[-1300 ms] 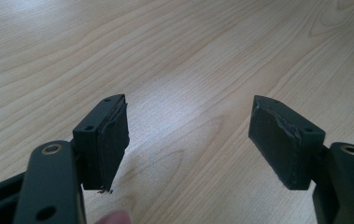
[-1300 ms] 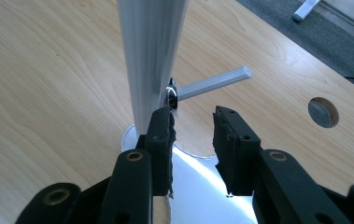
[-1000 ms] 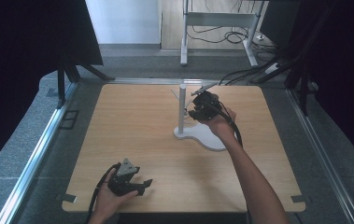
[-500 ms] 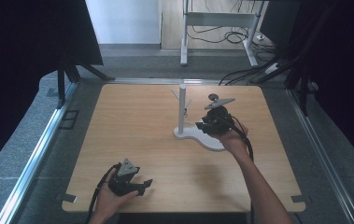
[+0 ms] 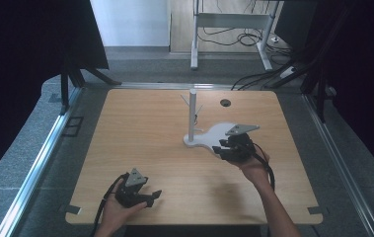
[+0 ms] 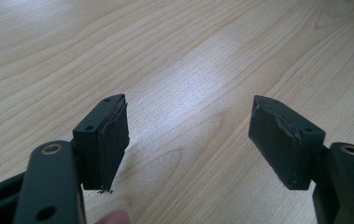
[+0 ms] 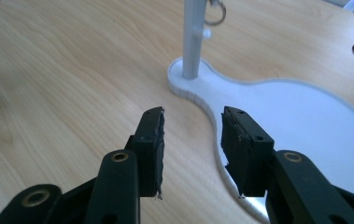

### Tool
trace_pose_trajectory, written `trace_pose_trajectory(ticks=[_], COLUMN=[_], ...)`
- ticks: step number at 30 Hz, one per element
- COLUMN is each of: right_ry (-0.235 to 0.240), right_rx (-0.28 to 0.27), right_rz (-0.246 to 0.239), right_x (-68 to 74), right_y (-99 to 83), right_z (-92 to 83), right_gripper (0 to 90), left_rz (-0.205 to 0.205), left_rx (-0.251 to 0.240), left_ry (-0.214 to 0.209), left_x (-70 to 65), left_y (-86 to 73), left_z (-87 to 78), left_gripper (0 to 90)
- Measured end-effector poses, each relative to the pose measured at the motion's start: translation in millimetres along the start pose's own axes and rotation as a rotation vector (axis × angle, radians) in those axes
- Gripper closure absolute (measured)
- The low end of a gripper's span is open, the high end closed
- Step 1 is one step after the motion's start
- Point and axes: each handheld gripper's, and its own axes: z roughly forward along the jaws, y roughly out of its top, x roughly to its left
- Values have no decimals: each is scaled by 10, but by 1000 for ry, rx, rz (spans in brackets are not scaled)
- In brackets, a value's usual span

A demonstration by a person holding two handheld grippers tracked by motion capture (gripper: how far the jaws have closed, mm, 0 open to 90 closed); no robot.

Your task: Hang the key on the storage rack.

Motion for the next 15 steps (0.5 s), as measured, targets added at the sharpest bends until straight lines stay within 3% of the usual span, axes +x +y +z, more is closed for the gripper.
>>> trace_pose_trajectory(ticks=[6, 15], right_ry=[15, 9], right_rx=[-12, -62], right_rz=[65, 91], right_x=[-12, -14], right_y=[-344, -461], right_z=[-48, -117], right_gripper=[567, 504], left_rz=[-2, 1], left_rx=[3, 6], left_ry=[7, 11], left_x=[9, 0], left_y=[-4, -2], left_z=[6, 12], left_gripper=[291, 291])
